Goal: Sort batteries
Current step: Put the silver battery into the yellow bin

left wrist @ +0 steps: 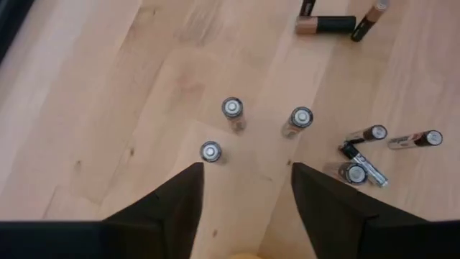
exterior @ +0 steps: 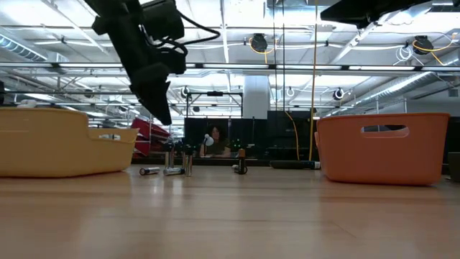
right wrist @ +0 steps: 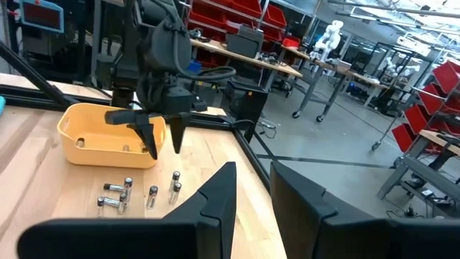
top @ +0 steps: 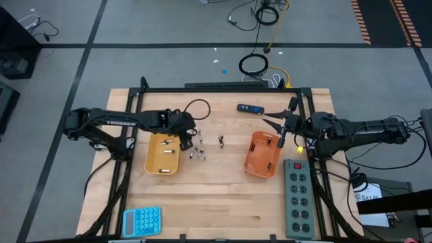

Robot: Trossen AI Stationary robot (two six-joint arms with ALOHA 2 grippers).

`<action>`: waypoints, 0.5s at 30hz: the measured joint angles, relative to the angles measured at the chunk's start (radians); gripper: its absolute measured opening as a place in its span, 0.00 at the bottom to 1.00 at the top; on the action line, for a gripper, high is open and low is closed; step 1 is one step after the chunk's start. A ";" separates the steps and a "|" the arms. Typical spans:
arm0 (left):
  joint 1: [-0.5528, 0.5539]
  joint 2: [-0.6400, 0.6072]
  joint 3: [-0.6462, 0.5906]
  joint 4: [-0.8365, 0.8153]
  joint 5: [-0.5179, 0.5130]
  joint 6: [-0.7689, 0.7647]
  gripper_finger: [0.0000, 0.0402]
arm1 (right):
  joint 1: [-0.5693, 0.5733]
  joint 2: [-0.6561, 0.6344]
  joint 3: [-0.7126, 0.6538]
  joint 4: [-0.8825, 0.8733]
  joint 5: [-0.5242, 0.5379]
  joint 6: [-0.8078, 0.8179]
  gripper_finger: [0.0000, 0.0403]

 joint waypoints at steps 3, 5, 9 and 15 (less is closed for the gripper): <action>0.000 0.006 -0.029 0.033 -0.009 0.003 0.65 | 0.000 0.000 0.000 0.001 -0.003 0.000 0.19; 0.006 0.022 -0.036 0.031 -0.010 0.015 0.68 | 0.000 0.000 0.000 0.000 -0.003 -0.001 0.19; 0.024 0.070 -0.035 0.058 -0.015 0.018 0.68 | 0.000 0.000 0.000 0.000 -0.003 -0.007 0.19; 0.053 0.183 -0.035 0.082 -0.018 0.019 0.64 | 0.000 0.000 0.000 0.000 -0.003 -0.011 0.19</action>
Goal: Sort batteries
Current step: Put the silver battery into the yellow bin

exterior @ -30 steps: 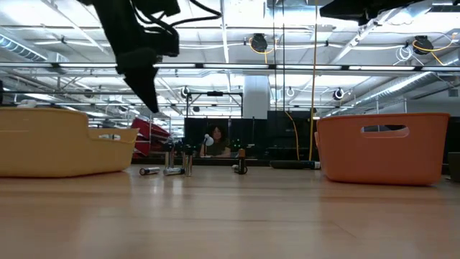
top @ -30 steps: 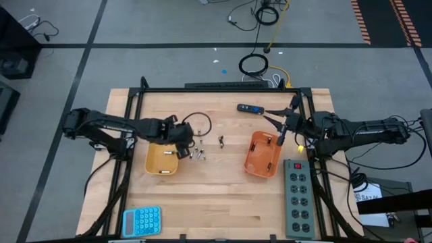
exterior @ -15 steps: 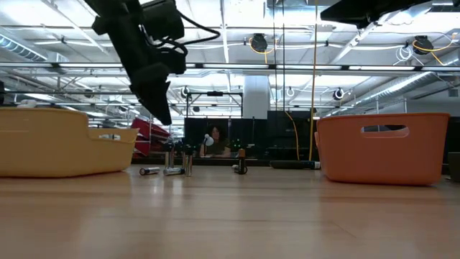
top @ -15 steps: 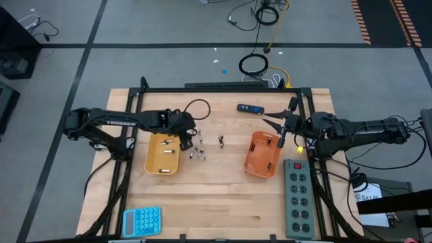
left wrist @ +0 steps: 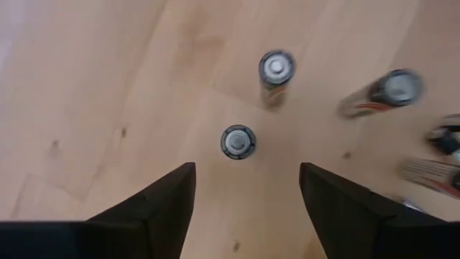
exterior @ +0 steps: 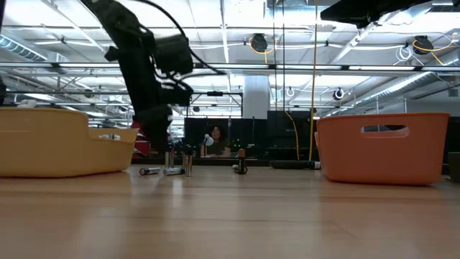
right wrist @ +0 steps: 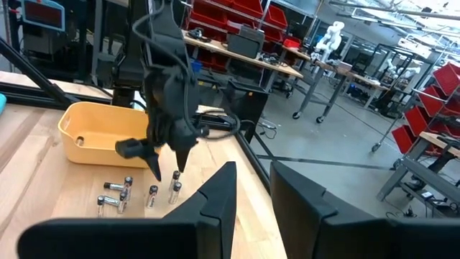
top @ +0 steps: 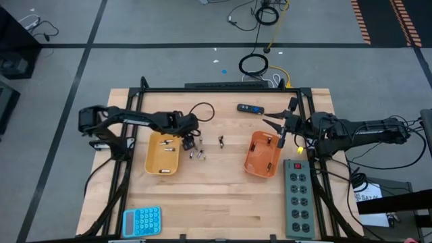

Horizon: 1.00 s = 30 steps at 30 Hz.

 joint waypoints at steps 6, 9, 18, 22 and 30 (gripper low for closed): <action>0.007 0.080 0.000 0.066 0.004 0.012 0.62 | 0.000 0.000 0.000 -0.004 0.000 0.000 0.19; 0.007 0.097 0.000 0.084 0.014 0.027 0.62 | 0.000 0.000 0.000 -0.008 0.000 0.000 0.19; 0.010 0.077 0.000 0.056 0.029 0.026 0.62 | 0.000 0.000 0.000 -0.013 0.001 0.000 0.19; 0.010 0.066 0.001 0.023 0.043 0.029 0.62 | 0.000 0.000 0.000 -0.013 0.001 0.002 0.19; 0.008 0.065 0.002 -0.074 0.089 0.035 0.62 | 0.000 0.000 0.000 -0.013 0.001 0.003 0.19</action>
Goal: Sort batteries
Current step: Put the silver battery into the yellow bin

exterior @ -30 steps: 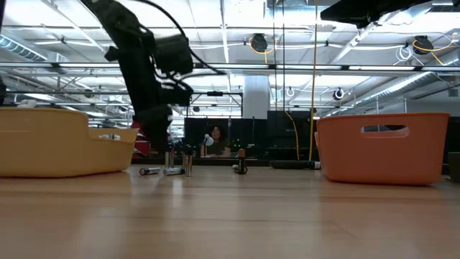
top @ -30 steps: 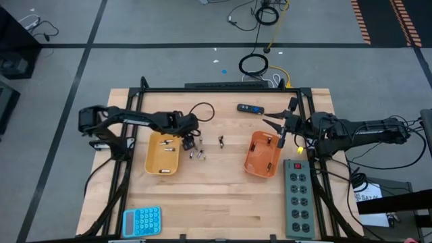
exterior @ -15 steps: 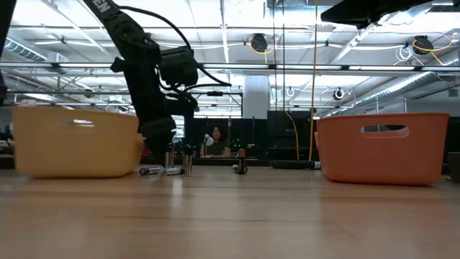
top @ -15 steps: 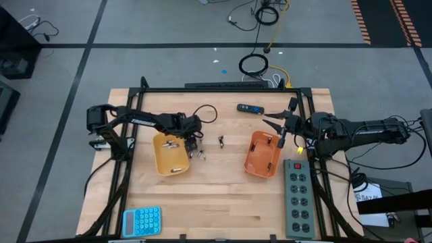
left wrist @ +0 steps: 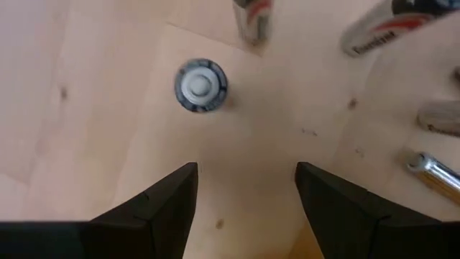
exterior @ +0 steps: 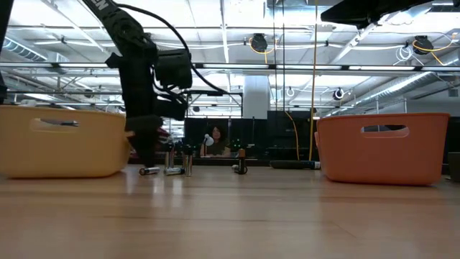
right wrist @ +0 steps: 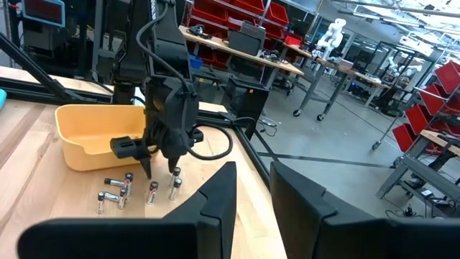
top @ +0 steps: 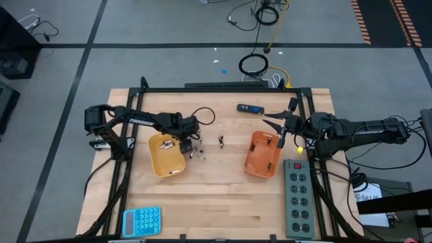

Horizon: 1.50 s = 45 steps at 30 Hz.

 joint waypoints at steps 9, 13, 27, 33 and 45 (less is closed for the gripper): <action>-0.076 -0.002 0.002 -0.088 0.004 0.043 0.62 | 0.000 0.000 0.000 0.001 0.000 0.004 0.19; -0.099 -0.002 0.020 -0.158 0.000 0.045 0.62 | 0.000 0.000 0.000 0.001 0.000 0.004 0.19; -0.047 0.000 0.122 -0.197 0.002 0.054 0.62 | 0.000 0.000 0.000 0.001 0.000 0.004 0.19; 0.031 0.000 0.121 -0.144 0.014 0.099 0.62 | 0.000 0.000 0.000 -0.004 0.000 0.003 0.19; 0.087 0.000 0.091 -0.001 0.098 0.129 0.62 | 0.000 0.000 0.000 -0.007 0.000 -0.003 0.19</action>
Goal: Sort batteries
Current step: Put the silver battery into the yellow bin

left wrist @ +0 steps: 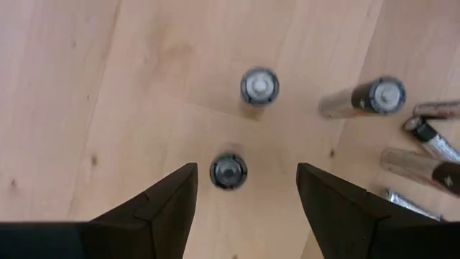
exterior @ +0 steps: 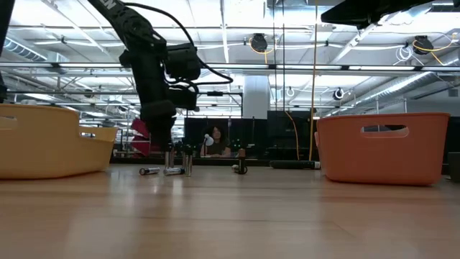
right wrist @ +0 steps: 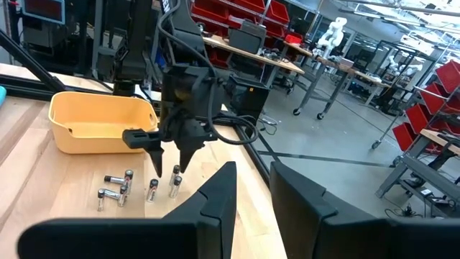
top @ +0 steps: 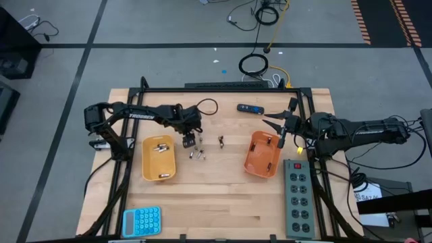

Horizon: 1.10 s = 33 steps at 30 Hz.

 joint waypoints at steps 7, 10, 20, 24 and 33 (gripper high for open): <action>0.001 0.000 -0.017 0.069 -0.008 -0.007 0.62 | 0.000 0.000 0.000 -0.001 0.000 0.001 0.19; 0.001 0.000 -0.018 0.070 -0.029 -0.009 0.61 | 0.000 0.000 0.000 -0.004 0.000 0.001 0.19; 0.001 0.000 -0.018 0.088 -0.036 -0.028 0.37 | 0.000 0.000 0.000 -0.004 0.000 0.004 0.19; 0.001 0.000 -0.018 0.061 -0.036 -0.031 0.18 | 0.000 0.000 0.000 -0.004 0.000 0.004 0.19; -0.017 -0.001 0.002 -0.011 -0.025 -0.039 0.14 | 0.000 0.000 0.000 -0.004 0.000 0.001 0.19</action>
